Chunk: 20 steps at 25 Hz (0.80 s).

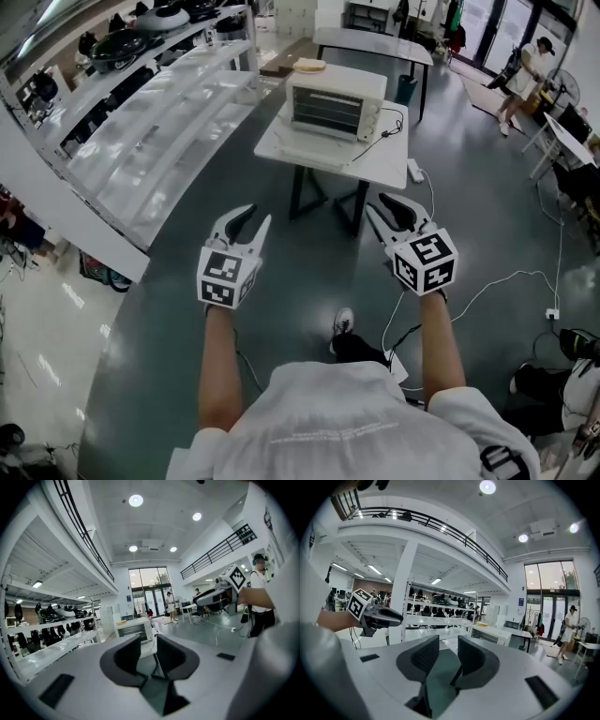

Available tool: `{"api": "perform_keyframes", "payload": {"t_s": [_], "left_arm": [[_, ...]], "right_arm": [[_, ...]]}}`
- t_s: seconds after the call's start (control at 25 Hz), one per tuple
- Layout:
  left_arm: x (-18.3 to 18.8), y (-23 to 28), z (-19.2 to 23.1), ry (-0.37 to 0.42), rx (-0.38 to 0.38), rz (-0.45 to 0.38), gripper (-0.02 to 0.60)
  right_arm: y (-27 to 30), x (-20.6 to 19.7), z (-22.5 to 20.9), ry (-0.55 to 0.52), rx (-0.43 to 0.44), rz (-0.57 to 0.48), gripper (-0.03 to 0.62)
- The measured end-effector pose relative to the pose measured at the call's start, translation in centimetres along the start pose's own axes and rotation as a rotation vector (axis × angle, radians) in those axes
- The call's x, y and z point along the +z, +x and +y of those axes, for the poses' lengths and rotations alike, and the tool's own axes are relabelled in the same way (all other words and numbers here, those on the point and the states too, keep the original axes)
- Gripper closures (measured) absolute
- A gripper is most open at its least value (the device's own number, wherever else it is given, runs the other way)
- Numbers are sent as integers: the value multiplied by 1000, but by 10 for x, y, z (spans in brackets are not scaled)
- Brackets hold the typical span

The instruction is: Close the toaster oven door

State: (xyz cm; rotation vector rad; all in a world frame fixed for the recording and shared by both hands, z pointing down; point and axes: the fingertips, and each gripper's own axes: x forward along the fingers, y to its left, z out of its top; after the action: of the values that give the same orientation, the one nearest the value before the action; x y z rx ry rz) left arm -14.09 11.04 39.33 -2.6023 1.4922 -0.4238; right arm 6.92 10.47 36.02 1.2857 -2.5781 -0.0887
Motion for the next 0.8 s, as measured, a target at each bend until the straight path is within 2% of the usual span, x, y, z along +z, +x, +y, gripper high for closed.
{"api": "perform_keyframes", "payload": {"t_s": [0.28, 0.6, 0.8], "left_arm": [[-8, 40, 22, 0, 4, 27, 480], [3, 125, 53, 22, 21, 65, 480], [12, 190, 75, -7, 55, 86, 483]], "right_arm": [[39, -6, -28, -2, 6, -1, 476], [111, -3, -111, 32, 23, -17, 476], [158, -5, -169, 42, 61, -20, 476]]}}
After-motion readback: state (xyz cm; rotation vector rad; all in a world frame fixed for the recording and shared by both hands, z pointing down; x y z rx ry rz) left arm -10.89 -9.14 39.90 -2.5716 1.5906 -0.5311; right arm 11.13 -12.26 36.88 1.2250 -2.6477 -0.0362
